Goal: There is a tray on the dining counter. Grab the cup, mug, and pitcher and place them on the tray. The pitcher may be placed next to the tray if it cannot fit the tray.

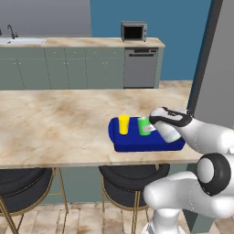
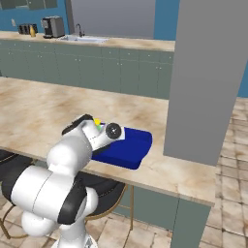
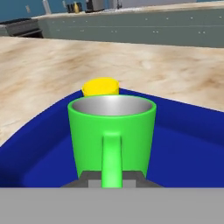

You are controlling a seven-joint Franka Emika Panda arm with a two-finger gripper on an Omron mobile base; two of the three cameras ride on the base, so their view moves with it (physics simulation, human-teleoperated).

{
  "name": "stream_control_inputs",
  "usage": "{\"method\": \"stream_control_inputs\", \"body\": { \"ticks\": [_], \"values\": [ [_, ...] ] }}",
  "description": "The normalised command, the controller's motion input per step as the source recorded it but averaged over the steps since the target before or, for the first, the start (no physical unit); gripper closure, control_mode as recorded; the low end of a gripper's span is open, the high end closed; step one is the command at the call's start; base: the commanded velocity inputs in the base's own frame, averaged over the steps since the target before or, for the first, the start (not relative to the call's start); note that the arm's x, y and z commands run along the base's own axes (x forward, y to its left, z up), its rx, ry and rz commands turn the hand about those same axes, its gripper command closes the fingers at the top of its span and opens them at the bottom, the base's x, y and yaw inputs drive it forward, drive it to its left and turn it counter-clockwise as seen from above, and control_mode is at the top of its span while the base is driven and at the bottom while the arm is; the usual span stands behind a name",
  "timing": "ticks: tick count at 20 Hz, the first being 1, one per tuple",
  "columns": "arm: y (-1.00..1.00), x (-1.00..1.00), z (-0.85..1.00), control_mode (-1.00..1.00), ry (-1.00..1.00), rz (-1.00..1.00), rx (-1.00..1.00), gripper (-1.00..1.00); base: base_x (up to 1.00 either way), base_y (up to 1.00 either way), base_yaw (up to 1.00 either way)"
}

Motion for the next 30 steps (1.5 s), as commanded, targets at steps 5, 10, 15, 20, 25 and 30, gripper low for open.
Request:
{"method": "stream_control_inputs", "body": {
  "ticks": [5,10,15,20,25,30],
  "values": [
    [-0.03,0.16,-0.11,-1.0,-0.01,0.01,0.04,1.0,0.0,0.0,0.0],
    [-0.01,0.2,-0.06,-1.0,0.0,0.0,0.04,1.0,0.0,0.0,0.0],
    [0.0,0.23,-0.12,-1.0,0.0,0.0,0.03,1.0,0.0,0.0,0.0],
    [0.0,0.09,-0.13,-1.0,-0.01,0.0,0.03,1.0,0.0,0.0,0.0],
    [0.0,0.06,-0.15,-1.0,-0.03,0.0,0.01,1.0,0.0,0.0,0.0],
    [0.0,0.06,-0.14,-1.0,-0.06,0.0,0.0,1.0,0.0,0.0,0.0]
  ]
}}
